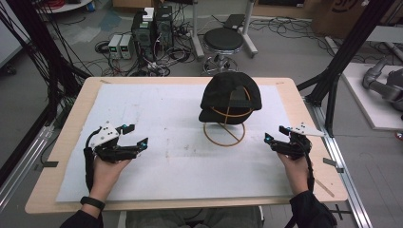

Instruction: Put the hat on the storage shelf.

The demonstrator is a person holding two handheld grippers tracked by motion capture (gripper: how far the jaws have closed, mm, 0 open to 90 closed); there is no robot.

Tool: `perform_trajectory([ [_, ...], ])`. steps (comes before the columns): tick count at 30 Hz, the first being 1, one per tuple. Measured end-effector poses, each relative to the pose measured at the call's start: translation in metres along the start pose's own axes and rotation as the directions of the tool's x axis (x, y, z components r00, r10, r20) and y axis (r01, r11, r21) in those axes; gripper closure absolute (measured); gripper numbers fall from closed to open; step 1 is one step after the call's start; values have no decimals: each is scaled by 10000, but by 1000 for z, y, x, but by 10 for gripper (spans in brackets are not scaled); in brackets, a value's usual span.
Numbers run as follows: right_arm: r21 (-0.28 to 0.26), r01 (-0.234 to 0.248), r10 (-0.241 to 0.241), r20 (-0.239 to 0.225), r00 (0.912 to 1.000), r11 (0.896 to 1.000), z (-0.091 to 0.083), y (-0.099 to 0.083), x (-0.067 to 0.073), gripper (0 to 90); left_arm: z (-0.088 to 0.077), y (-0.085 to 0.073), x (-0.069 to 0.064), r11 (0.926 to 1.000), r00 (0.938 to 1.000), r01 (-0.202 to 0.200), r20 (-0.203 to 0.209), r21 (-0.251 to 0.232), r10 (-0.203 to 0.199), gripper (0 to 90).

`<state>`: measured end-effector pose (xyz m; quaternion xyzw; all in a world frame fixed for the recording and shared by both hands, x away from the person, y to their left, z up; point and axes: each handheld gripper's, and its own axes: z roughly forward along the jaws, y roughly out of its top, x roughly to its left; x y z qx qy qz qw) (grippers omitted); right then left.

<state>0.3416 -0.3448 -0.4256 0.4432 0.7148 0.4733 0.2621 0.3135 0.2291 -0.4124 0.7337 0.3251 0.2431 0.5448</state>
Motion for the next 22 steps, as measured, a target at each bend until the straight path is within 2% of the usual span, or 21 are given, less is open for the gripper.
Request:
perform_trajectory([
  [4,8,-24,24,36,10000,10000,-2,-1,-1,272,1,-1,1,9998,9998,-76,-204,164,80,245],
  [7,-16,-32,33,52,10000,10000,-3,-1,-2,272,2,-2,2,9998,9998,-19,-200,173,23,245],
  [14,0,-68,68,88,9999,10000,-6,-3,-3,272,3,-1,2,10000,9996,-3,-270,70,5,247],
  [16,-12,-90,90,80,9999,10000,-6,-3,-4,272,3,0,2,9999,9992,-24,-404,104,29,250],
  [19,-6,-70,70,105,9999,10000,-7,-3,-4,273,3,0,3,9999,9990,152,-424,43,-150,252],
  [22,-13,-46,46,127,9999,10000,-8,-4,-4,273,4,0,5,9999,9988,134,-482,53,-131,253],
])
